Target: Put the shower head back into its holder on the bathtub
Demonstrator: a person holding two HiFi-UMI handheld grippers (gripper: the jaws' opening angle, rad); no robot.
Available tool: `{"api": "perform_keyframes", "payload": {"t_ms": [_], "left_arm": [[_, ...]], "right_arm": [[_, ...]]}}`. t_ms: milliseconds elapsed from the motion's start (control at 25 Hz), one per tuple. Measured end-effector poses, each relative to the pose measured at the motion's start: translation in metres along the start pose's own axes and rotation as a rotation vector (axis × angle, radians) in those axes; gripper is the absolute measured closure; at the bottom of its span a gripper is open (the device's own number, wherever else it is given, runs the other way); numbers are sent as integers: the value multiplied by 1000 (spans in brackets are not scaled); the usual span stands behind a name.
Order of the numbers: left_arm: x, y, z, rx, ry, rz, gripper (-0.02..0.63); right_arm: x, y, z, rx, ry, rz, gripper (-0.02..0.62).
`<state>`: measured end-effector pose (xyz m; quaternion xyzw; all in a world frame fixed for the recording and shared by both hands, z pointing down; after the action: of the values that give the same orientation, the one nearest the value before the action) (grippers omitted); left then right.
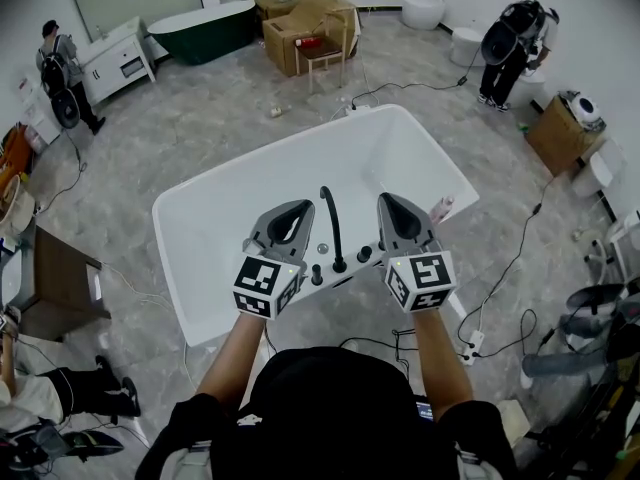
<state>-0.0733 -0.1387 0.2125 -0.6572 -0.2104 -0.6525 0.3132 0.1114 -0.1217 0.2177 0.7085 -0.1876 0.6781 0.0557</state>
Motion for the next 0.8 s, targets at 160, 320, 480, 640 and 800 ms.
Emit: {"api": "perform_keyframes", "payload": {"t_ms": [160,320,480,640,800], "left_arm": [[1,-1,6,-5,-1,3,588],[4,-3,9,-6,-4,-1,588],[5,-3,13,-4,-34,-2,588],[-2,1,12,-8,-42,10,588],[-3,-2,10,-17,-17,12,588]], "right_arm": [[0,-3,-2,1,4,0,578],[2,-5,-6,-3,1,-3,578],[5,-6,-6,2,6,-5,578],[2,-5,-4,6,8,-5,578],[4,-5,-6,5,13,-5,578]]}}
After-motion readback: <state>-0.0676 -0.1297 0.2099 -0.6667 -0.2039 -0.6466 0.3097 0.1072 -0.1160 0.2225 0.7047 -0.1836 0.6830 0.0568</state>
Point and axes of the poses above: the fingertips, and each gripper's own axes: y forward along the fingers, z to its right, x out of its underside, the point moved 5 cm from there along -y, backward along the fingers, and after that the axes turned 10 degrees about z, right-handed, at the moved point
